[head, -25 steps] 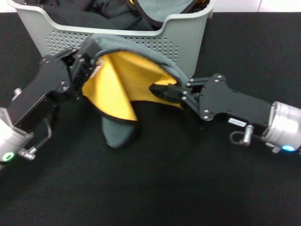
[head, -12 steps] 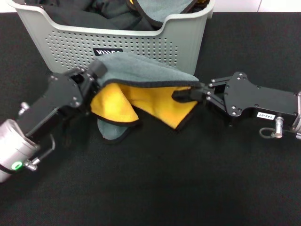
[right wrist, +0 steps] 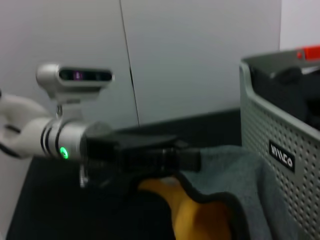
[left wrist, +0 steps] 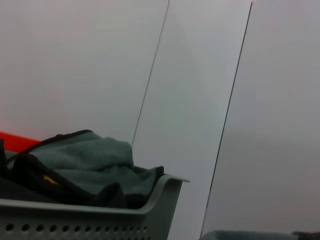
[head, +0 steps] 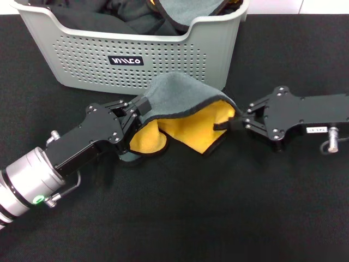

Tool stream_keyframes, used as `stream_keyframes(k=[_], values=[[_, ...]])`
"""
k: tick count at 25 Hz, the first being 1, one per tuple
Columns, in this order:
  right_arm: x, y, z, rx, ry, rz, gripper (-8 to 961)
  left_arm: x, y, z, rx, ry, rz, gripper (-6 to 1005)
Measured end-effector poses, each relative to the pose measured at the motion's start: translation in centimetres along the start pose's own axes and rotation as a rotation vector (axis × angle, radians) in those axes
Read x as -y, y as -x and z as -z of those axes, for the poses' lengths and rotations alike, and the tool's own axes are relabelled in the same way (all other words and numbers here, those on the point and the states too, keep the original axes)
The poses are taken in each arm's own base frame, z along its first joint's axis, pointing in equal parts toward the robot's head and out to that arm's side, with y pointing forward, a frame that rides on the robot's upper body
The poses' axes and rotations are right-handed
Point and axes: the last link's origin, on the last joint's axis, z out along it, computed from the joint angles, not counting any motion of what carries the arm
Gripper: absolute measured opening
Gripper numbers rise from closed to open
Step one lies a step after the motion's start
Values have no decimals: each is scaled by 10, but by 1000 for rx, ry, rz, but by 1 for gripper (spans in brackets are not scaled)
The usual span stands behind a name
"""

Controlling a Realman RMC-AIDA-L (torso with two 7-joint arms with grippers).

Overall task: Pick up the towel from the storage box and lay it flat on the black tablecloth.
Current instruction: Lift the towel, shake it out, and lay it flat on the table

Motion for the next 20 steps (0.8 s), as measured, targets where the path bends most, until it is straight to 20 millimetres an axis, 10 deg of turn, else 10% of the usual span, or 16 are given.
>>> stream_keyframes(k=[20], values=[[8,63,35,-87,-56,103,11,-13,38,-10,171,12,-53,87]])
